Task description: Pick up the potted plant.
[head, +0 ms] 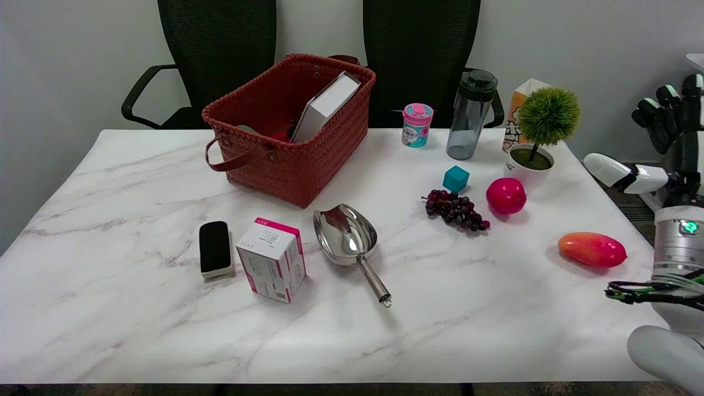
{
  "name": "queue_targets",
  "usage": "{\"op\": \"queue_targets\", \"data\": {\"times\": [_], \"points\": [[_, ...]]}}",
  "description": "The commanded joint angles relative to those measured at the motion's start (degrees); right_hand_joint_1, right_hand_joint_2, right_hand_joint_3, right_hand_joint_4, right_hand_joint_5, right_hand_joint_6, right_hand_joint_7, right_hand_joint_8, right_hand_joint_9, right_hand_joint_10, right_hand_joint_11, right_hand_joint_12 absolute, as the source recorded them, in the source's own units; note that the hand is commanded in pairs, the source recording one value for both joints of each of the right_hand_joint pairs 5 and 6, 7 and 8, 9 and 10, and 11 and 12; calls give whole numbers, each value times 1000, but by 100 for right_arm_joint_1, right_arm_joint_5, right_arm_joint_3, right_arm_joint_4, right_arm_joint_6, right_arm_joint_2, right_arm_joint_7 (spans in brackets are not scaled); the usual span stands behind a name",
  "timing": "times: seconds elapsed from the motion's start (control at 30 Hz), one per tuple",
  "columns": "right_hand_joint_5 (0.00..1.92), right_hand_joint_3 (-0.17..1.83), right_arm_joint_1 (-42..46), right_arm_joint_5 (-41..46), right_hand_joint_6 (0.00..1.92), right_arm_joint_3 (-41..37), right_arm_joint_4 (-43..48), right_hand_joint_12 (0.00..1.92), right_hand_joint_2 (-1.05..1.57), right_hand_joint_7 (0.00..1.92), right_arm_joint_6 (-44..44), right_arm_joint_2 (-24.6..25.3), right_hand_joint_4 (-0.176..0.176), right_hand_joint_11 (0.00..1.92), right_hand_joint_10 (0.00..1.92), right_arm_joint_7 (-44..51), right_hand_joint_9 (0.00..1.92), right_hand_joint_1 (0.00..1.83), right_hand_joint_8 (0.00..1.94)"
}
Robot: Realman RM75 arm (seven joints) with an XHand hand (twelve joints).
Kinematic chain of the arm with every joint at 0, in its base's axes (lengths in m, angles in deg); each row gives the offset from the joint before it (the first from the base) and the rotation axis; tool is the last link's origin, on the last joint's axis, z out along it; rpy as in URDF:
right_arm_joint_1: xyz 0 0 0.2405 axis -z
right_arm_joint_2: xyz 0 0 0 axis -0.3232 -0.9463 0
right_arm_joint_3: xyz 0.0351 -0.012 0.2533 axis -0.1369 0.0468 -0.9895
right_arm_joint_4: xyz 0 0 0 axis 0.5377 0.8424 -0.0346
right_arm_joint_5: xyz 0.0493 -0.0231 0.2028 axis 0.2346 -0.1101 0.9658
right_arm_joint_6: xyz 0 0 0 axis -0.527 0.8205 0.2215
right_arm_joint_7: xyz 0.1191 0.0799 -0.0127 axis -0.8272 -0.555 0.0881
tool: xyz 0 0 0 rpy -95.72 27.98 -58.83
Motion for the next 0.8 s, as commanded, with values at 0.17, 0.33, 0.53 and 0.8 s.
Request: {"op": "queue_targets", "data": {"times": [0.17,0.33,0.53,0.8], "points": [[0,90,-1588,48,0,343,-1209,346,-378,149,-2350,-474,0,346,313,12,313,1010,149],[0,-172,-1832,104,0,415,-1417,327,-426,149,-2488,-515,0,327,302,-58,302,954,149],[0,-158,-2063,112,0,501,-1747,317,-433,179,-2665,-515,0,317,301,-540,301,953,179],[0,-53,-2382,104,0,773,-2072,287,-424,200,-3090,-508,0,287,292,-587,292,970,200]]}}
